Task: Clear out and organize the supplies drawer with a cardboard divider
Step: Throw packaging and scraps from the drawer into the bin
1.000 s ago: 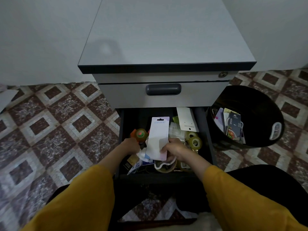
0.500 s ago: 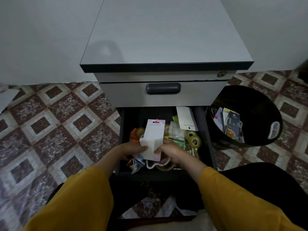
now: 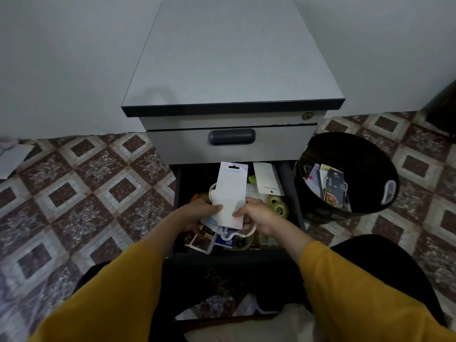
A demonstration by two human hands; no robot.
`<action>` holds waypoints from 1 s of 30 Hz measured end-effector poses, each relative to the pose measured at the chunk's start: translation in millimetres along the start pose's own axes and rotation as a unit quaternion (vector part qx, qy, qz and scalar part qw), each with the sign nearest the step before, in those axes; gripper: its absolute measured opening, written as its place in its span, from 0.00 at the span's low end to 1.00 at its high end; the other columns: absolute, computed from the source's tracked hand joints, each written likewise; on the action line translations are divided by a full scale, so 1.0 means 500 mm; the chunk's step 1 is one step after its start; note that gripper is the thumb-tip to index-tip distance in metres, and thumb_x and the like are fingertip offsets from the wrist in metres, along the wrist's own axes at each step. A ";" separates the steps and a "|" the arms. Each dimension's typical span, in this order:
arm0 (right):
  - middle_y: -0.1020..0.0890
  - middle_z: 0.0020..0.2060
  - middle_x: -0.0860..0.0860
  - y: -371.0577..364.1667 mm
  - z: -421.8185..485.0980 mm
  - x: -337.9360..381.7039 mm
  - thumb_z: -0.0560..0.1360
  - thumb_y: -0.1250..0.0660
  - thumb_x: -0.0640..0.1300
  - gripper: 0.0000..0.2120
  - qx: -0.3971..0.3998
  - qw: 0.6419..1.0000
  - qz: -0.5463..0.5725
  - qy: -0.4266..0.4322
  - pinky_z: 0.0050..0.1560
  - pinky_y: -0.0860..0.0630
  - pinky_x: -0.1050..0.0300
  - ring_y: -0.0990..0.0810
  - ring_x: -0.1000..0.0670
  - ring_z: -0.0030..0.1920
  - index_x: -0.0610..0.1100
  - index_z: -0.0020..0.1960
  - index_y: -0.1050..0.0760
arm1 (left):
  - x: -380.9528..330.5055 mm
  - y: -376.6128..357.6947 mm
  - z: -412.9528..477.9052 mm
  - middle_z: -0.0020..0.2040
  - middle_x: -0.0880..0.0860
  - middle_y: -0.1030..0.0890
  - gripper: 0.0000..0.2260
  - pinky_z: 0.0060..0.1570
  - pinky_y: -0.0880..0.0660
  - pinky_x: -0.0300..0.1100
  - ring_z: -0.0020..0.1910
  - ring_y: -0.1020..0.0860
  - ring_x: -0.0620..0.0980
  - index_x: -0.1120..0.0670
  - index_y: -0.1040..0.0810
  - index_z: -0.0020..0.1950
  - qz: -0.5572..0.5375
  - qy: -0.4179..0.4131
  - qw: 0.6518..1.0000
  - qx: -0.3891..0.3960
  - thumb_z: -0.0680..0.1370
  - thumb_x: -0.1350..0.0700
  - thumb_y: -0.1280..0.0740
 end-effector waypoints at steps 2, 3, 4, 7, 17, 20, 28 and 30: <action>0.21 0.39 0.45 0.013 -0.015 0.004 0.72 0.37 0.28 0.18 -0.008 1.000 0.005 0.010 0.28 0.22 0.56 0.22 0.47 0.36 0.39 0.61 0.28 | -0.013 -0.014 -0.008 0.67 0.57 0.29 0.22 0.61 0.29 0.60 0.64 0.29 0.59 0.55 0.36 0.70 -0.008 -0.020 1.000 -0.008 0.79 0.52 0.36; 0.21 0.40 0.45 0.017 -0.018 0.005 0.72 0.37 0.28 0.18 -0.009 1.000 0.010 0.014 0.28 0.22 0.56 0.22 0.47 0.37 0.39 0.61 0.28 | -0.019 -0.019 -0.013 0.66 0.58 0.28 0.21 0.63 0.30 0.58 0.63 0.28 0.59 0.57 0.34 0.70 -0.017 -0.030 0.999 -0.015 0.79 0.53 0.36; 0.21 0.42 0.46 0.023 -0.024 0.008 0.72 0.37 0.28 0.18 -0.011 1.000 0.015 0.019 0.29 0.21 0.57 0.22 0.48 0.38 0.39 0.61 0.27 | -0.024 -0.024 -0.014 0.66 0.58 0.27 0.21 0.63 0.30 0.56 0.63 0.28 0.58 0.59 0.33 0.69 -0.022 -0.036 0.999 -0.024 0.78 0.53 0.36; 0.20 0.50 0.43 0.048 -0.047 0.015 0.72 0.36 0.28 0.19 -0.022 0.998 0.034 0.038 0.30 0.23 0.60 0.21 0.46 0.45 0.38 0.61 0.27 | -0.043 -0.048 -0.027 0.64 0.57 0.26 0.21 0.61 0.29 0.51 0.62 0.27 0.59 0.61 0.31 0.67 -0.023 -0.031 0.999 -0.034 0.77 0.51 0.35; 0.22 0.55 0.38 0.192 -0.133 0.046 0.73 0.40 0.26 0.13 -0.064 0.993 0.075 0.069 0.40 0.21 0.46 0.22 0.38 0.54 0.38 0.53 0.27 | -0.173 -0.181 -0.065 0.58 0.57 0.24 0.18 0.45 0.25 0.45 0.48 0.23 0.53 0.63 0.29 0.64 0.004 -0.083 0.997 0.003 0.79 0.53 0.36; 0.22 0.56 0.36 0.243 -0.154 0.044 0.72 0.39 0.26 0.12 -0.093 0.990 0.085 0.067 0.48 0.23 0.42 0.23 0.36 0.57 0.35 0.53 0.27 | -0.203 -0.235 -0.056 0.57 0.58 0.22 0.17 0.49 0.26 0.45 0.48 0.23 0.54 0.62 0.28 0.64 0.011 -0.078 0.997 0.001 0.79 0.54 0.36; 0.23 0.47 0.38 0.399 -0.185 0.012 0.71 0.37 0.27 0.10 -0.167 0.977 0.127 0.048 0.33 0.25 0.53 0.24 0.41 0.44 0.38 0.49 0.28 | -0.276 -0.382 -0.010 0.61 0.57 0.25 0.15 0.56 0.27 0.53 0.58 0.26 0.58 0.60 0.31 0.63 0.020 -0.075 0.996 0.053 0.79 0.55 0.39; 0.23 0.48 0.37 0.437 -0.184 0.003 0.70 0.37 0.27 0.06 -0.189 0.970 0.149 0.040 0.36 0.26 0.50 0.24 0.39 0.46 0.36 0.42 0.27 | -0.296 -0.413 0.005 0.61 0.58 0.25 0.17 0.53 0.28 0.48 0.57 0.26 0.59 0.61 0.30 0.65 0.035 -0.074 0.995 0.058 0.79 0.55 0.39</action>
Point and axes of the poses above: each hand's wrist, its own z-axis towards the middle knuckle, its own y-axis out of the back of the hand, x = y × z, the point moved 2 cm from there along z, towards the middle knuckle
